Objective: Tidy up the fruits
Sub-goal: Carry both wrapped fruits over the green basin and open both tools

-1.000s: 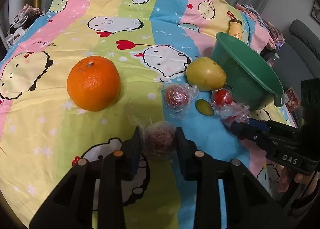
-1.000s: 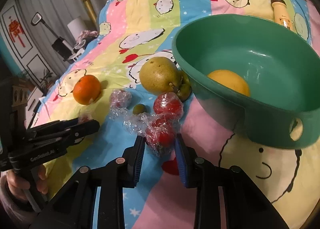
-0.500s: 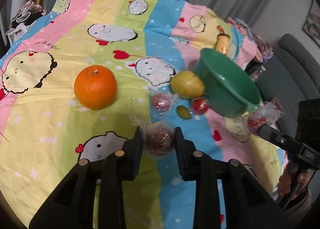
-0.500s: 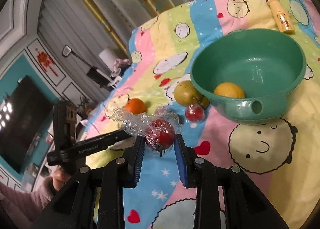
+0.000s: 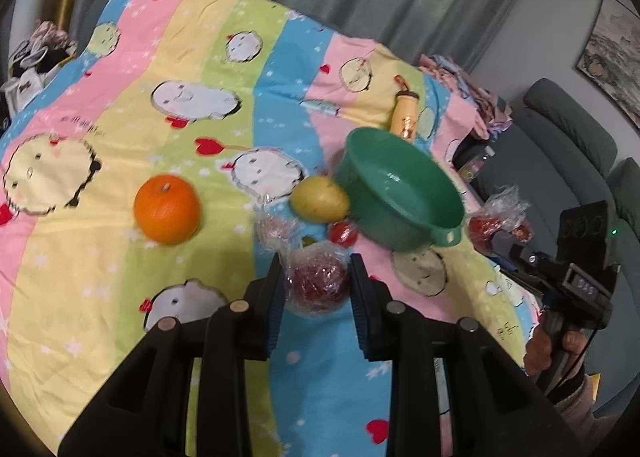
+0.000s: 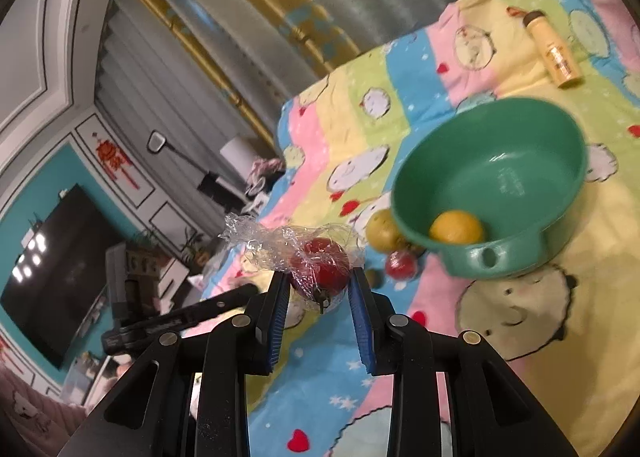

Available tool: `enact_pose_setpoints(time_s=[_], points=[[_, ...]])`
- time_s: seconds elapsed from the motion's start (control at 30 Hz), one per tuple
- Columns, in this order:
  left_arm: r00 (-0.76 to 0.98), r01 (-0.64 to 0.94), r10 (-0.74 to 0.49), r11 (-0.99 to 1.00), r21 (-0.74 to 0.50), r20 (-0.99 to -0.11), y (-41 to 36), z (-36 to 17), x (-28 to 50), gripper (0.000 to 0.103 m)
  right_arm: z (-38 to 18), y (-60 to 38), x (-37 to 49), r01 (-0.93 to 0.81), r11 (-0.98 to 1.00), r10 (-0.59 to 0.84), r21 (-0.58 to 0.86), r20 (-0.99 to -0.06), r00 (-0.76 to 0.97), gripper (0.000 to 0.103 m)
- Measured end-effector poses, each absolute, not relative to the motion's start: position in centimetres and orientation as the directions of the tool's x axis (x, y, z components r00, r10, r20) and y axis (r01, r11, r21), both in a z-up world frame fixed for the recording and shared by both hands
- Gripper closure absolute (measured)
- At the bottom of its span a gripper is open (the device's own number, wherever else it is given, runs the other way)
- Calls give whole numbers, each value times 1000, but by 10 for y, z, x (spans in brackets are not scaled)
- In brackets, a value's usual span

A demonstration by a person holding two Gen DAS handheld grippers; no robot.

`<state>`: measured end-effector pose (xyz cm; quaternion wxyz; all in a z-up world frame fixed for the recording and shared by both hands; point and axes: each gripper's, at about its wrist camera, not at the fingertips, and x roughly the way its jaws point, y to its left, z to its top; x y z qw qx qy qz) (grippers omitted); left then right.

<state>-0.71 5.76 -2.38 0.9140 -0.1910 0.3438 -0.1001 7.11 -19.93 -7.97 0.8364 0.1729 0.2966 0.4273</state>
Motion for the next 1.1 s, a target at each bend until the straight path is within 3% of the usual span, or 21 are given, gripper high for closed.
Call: enact_pose_setpoints(time_s=[0.53, 0.87, 1.1], points=[[708, 187, -422, 885, -426, -566, 8, 15, 72, 73, -68, -249, 93, -542, 653, 744, 529, -316, 588, 71], [650, 209, -429, 894, -396, -627, -31, 1, 128, 73, -71, -250, 121, -484, 738, 663, 469, -375, 648, 71], [640, 212, -362, 931, -297, -677, -48, -14, 152, 73, -75, -230, 137, -442, 837, 547, 322, -472, 691, 71]])
